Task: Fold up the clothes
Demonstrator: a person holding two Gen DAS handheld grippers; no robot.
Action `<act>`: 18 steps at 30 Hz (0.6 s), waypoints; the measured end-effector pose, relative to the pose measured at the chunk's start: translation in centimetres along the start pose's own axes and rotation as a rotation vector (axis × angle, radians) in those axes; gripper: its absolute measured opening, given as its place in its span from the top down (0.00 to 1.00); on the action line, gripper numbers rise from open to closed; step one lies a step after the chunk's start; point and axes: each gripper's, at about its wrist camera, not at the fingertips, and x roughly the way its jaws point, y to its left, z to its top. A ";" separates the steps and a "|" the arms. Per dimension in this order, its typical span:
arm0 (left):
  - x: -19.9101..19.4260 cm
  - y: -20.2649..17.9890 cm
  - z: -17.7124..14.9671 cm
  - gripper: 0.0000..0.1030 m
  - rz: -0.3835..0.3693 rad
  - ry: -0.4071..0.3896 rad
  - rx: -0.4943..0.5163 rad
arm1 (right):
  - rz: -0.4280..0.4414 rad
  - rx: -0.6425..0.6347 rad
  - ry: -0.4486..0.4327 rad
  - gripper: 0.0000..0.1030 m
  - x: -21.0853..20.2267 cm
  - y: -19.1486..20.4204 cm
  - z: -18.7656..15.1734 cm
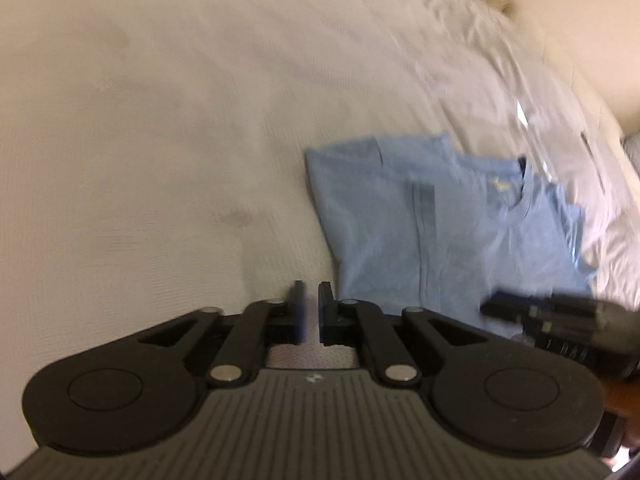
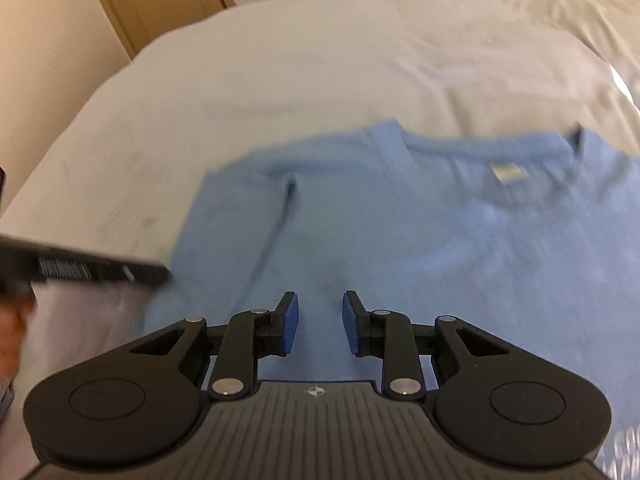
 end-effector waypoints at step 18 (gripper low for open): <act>-1.2 -20.5 -6.5 0.72 -0.073 0.031 0.422 | -0.269 0.116 0.008 0.68 -13.4 -7.4 -4.8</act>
